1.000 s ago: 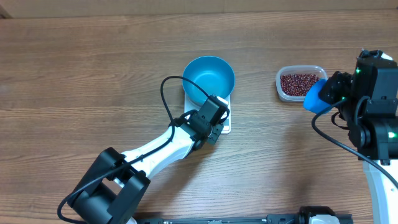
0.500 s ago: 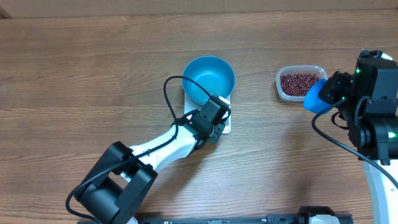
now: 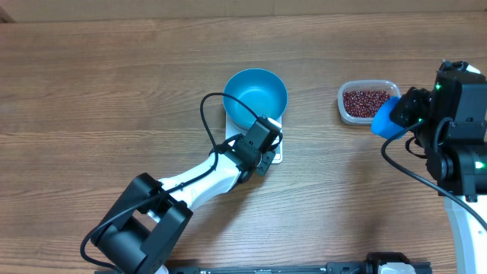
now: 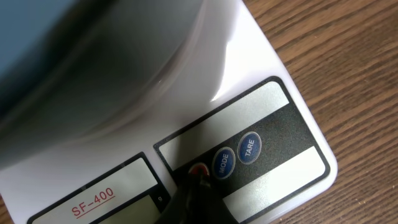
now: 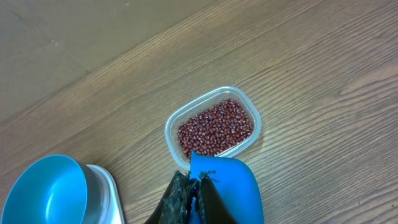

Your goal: Scoop item into bowl and weigh 150g on scale

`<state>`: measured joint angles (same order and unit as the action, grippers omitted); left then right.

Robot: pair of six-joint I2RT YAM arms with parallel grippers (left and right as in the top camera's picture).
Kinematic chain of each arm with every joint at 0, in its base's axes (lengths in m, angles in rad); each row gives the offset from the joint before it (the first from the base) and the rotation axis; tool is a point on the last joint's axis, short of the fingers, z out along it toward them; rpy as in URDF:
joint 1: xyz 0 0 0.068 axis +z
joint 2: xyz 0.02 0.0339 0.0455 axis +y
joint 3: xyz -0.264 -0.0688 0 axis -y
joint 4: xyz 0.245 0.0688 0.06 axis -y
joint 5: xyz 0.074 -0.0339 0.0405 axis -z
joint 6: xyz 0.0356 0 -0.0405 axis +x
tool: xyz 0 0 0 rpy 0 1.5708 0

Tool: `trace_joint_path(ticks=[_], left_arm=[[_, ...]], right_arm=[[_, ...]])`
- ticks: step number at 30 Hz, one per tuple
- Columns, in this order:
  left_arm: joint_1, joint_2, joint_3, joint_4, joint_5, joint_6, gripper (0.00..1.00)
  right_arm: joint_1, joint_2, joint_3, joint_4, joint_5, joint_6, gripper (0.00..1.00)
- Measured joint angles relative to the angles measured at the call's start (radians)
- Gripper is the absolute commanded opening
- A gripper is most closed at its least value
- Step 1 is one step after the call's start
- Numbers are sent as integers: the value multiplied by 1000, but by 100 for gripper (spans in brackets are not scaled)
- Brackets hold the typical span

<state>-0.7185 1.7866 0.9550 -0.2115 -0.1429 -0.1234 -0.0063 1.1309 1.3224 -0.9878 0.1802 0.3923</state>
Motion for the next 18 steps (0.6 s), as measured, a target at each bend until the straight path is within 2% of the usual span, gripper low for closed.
trace_joint_path(ticks=[18], left_arm=[[0,2,0,27,-3,3,4]], right_arm=[[0,0,0,-1,0,0,4]])
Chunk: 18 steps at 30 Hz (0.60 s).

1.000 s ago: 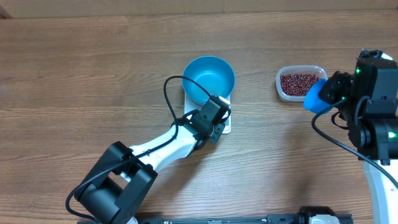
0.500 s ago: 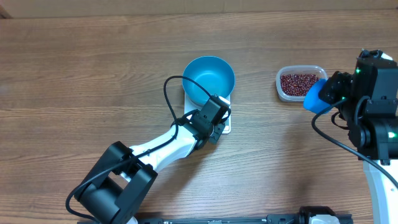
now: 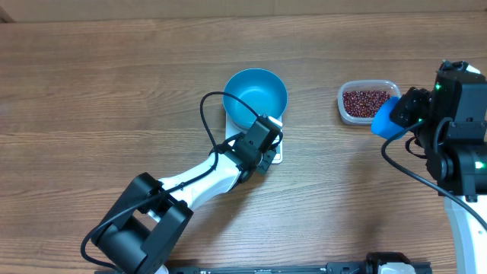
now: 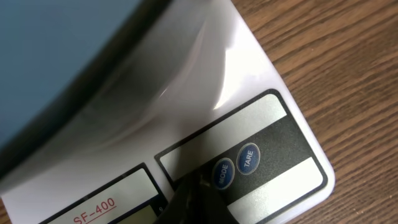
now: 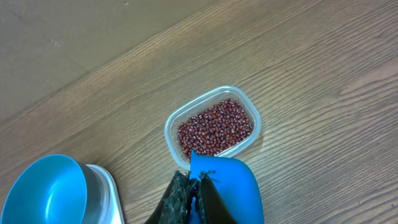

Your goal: Scoop item into bowl and weigh 150g on scale

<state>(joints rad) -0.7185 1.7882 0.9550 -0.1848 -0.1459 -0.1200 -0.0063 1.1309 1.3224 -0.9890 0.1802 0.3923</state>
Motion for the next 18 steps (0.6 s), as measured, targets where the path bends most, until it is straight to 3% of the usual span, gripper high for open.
trace_joint_path(ticks=[18], left_arm=[[0,0,0,12,-1,0,4]], right_arm=[[0,0,0,-15,0,0,4]])
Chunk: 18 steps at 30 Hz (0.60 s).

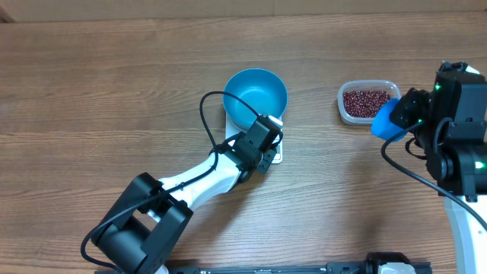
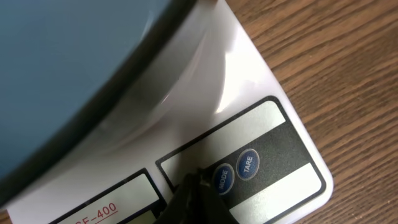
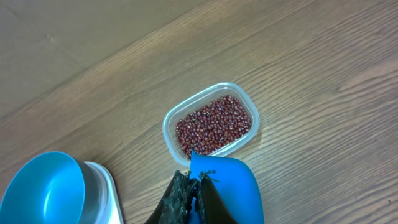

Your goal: Scoop item into bowl and weigh 150g on scale

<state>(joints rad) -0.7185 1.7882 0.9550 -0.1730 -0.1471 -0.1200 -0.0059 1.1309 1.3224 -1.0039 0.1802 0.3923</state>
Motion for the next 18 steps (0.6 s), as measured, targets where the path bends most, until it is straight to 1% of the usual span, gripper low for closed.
trace_joint_path(ticks=[11,18], left_arm=[[0,0,0,-16,0,0,4],[0,13,0,-1,-5,0,4]], right_arm=[[0,0,0,-3,0,0,4],[0,0,0,-7,0,0,4]])
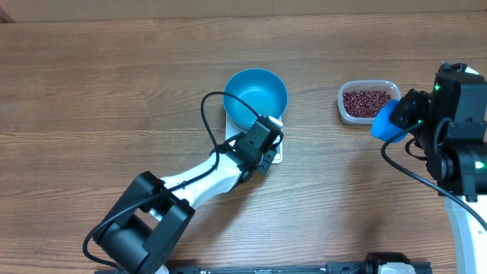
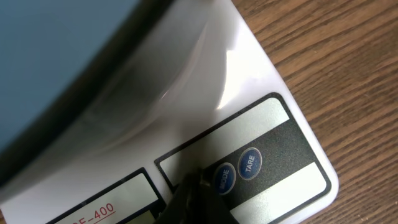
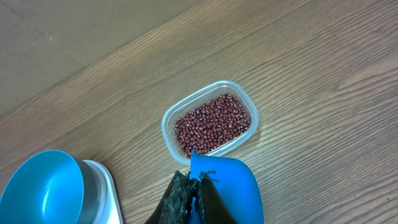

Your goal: Scoop item into bowl and weigh 150g on scale

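Note:
An empty blue bowl (image 1: 256, 97) sits on the white scale (image 2: 249, 87), whose MODE button (image 2: 222, 177) and TARE button (image 2: 249, 163) show in the left wrist view. My left gripper (image 2: 198, 186) is shut, its tip on the scale's panel just left of MODE, covering the red button. My right gripper (image 3: 198, 190) is shut on the handle of a blue scoop (image 3: 227, 186), held above the table just short of the clear tub of red beans (image 3: 211, 126). The tub (image 1: 367, 100) lies right of the scale.
The wooden table (image 1: 114, 91) stretches around the scale and tub. A black cable (image 1: 207, 114) loops from the left arm beside the bowl. The right arm's base (image 1: 460, 144) stands at the table's right edge.
The left gripper's tip stays on the scale panel beside MODE, its view shifted slightly. The right gripper with the scoop has shifted a little; the tub sits slightly higher in its view.
At first the left gripper's shut tip sat just below the red button, which still showed. Then it covered that button and has stayed there. The right gripper held the blue scoop near the bean tub throughout, drifting only slightly.

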`<state>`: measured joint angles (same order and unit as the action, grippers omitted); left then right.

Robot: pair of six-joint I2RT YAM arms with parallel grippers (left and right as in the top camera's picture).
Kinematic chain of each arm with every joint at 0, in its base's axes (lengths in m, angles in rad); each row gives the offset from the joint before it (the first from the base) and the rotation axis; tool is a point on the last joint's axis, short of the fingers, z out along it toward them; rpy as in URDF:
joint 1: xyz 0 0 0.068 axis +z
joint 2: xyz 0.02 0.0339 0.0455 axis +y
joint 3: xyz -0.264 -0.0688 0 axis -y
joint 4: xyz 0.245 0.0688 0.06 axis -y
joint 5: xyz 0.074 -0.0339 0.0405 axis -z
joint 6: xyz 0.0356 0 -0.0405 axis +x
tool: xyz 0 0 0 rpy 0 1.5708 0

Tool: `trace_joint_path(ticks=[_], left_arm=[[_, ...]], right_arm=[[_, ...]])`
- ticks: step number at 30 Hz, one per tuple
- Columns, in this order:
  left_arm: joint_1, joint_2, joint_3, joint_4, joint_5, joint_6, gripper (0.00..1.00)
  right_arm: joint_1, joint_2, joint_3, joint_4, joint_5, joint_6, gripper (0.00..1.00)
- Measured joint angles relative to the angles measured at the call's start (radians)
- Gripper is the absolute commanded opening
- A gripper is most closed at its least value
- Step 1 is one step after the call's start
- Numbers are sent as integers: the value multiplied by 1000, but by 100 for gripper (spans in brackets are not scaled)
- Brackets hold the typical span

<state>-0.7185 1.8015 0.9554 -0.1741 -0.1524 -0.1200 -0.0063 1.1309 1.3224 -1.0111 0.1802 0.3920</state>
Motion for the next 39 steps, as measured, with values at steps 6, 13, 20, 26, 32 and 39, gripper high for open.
trace_joint_path(ticks=[6,13,20,26,32,39], left_arm=[[0,-1,1,-5,-2,0,5],[0,-104,0,-77,-3,10,69],[0,-304,0,-246,13,15,100],[0,-422,0,-376,30,1,100],[0,-557,-1,-391,9,-5,100],[0,-632,-1,-441,-3,-4,100]], right_arm=[[0,0,0,0,0,1,4],[0,0,0,0,0,0,4],[0,0,0,0,0,0,4],[0,0,0,0,0,0,4],[0,0,0,0,0,0,4],[0,0,0,0,0,0,4]])
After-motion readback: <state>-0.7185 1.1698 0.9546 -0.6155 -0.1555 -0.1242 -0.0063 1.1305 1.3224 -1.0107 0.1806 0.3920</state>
